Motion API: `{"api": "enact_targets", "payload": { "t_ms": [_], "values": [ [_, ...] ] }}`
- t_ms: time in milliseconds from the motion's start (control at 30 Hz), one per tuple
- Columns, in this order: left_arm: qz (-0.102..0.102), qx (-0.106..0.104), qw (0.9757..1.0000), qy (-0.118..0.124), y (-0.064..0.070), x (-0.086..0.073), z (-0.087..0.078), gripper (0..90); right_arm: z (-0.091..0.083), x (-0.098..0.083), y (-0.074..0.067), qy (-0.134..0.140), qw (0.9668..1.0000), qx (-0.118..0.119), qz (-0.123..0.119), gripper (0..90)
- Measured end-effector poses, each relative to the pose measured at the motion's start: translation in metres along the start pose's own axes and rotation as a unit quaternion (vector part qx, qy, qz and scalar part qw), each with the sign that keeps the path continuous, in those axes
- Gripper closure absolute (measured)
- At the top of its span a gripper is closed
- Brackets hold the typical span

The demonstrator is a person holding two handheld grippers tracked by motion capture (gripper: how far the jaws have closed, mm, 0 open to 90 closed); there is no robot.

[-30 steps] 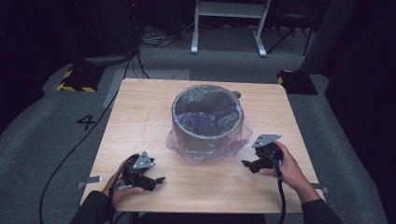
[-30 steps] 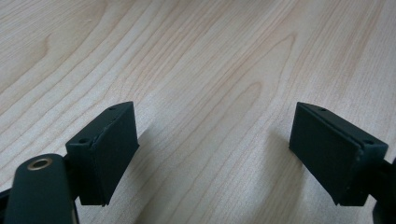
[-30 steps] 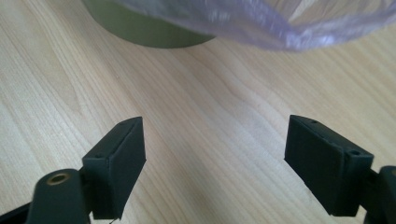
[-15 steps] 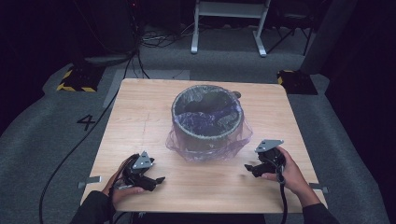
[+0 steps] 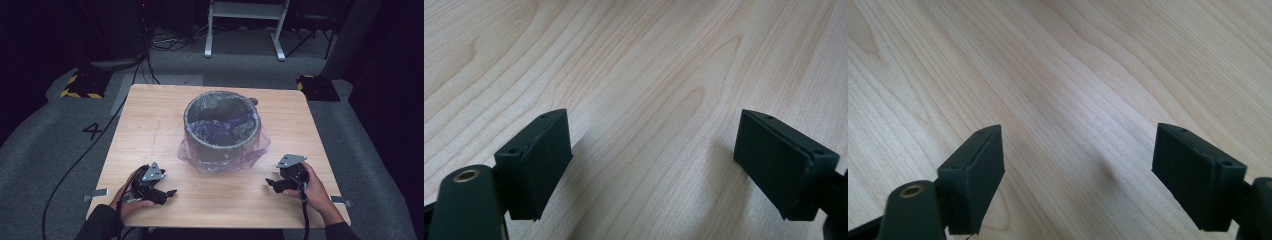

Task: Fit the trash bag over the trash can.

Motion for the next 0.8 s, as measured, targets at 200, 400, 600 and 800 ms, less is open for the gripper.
{"api": "enact_targets", "payload": {
  "t_ms": [200,400,600,800],
  "values": [
    [0.000,0.000,1.0000,0.000,0.000,0.000,0.000,15.0,-0.002,-0.009,0.000,0.012,0.9999,-0.005,0.006,20.9],
    [0.000,0.000,1.0000,0.000,0.000,0.000,0.000,15.0,-0.005,-0.018,0.001,0.025,0.9995,-0.002,0.019,20.7],
    [0.000,0.000,1.0000,0.000,0.000,0.000,0.000,15.0,-0.009,-0.025,0.003,0.039,0.9986,-0.002,0.036,20.6],
    [0.000,0.001,1.0000,0.000,0.000,0.000,0.000,15.0,-0.015,-0.033,0.007,0.054,0.9970,-0.008,0.055,19.8]
  ]
}}
Point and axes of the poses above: each handheld gripper's, and its own axes: z roughly forward along the jaws, x roughly out of its top, y roughly to its right, the point moved 10 cm from there along z, roughly forward along the jaws, and after that the axes turned 12 degrees about y, right-handed, at the moved point
